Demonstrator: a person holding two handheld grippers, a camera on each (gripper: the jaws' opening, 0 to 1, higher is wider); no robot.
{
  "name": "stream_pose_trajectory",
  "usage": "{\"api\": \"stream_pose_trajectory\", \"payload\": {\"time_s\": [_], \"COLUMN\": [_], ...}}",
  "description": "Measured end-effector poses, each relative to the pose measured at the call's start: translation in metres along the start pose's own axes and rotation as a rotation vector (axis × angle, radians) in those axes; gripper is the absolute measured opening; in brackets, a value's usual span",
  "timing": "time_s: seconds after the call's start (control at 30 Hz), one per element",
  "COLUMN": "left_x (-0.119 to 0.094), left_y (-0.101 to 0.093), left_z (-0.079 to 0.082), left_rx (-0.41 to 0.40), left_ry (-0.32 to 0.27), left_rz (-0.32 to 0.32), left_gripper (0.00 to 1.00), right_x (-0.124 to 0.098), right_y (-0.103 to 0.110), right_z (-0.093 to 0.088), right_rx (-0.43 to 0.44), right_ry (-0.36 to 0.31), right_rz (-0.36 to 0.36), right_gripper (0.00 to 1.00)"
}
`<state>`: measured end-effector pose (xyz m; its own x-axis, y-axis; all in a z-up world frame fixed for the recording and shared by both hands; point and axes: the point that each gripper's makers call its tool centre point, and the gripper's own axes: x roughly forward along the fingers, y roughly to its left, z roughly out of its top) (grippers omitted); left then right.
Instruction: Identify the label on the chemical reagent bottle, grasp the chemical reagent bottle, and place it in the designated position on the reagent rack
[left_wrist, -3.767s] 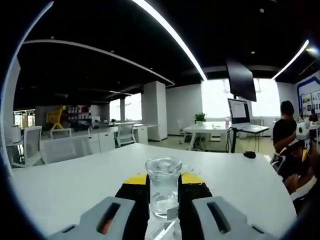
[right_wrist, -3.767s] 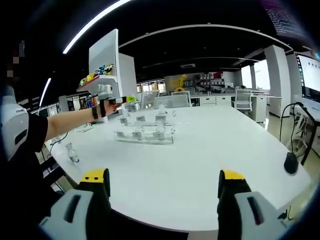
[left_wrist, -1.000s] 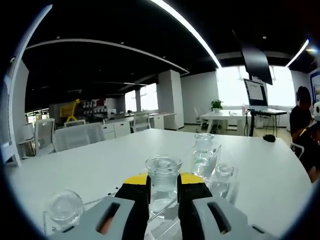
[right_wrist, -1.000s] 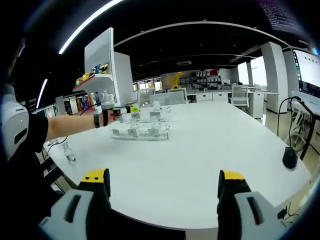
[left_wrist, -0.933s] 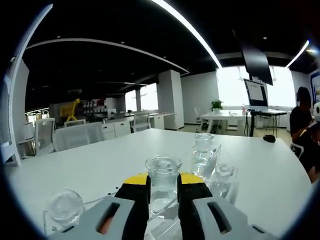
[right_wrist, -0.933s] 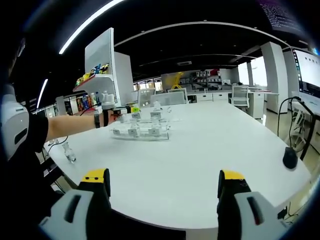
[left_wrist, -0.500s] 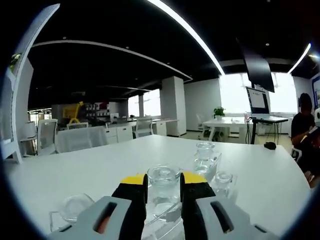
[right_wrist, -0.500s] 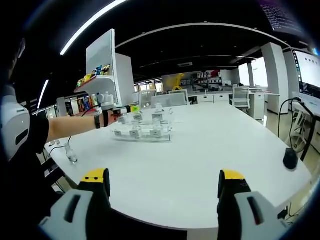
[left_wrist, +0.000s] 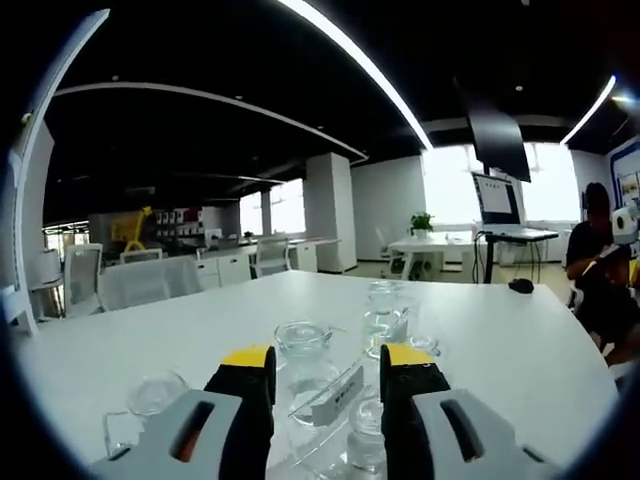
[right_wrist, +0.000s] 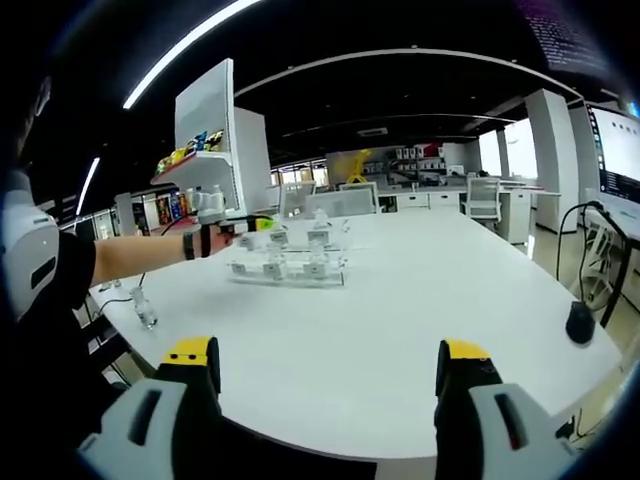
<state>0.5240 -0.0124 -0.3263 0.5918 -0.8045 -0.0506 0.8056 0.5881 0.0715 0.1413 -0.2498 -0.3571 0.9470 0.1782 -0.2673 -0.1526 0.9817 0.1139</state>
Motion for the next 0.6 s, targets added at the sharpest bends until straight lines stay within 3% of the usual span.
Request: {"api": "stream_pose_trajectory", "payload": {"time_s": [0.3, 0.4, 0.6], "left_x": [-0.048, -0.074, -0.124], "left_y": [-0.018, -0.026, -0.037], "left_z": [0.014, 0.031, 0.058], "left_rx": [-0.022, 0.007, -0.026], "left_ry": [-0.004, -0.038, -0.073], "left_rz": [-0.064, -0.070, -0.085], "left_gripper": [0.49, 0.51, 0.54], "right_x": [0.000, 0.001, 0.002], "right_y": [0.004, 0.006, 0.015], "right_z": [0.002, 0.003, 0.006], "right_rx": [-0.006, -0.013, -0.020], "right_ry": [-0.004, -0.004, -0.016], "right_rz": [0.016, 0.022, 0.051], "right_gripper": [0.86, 0.86, 0.85]}}
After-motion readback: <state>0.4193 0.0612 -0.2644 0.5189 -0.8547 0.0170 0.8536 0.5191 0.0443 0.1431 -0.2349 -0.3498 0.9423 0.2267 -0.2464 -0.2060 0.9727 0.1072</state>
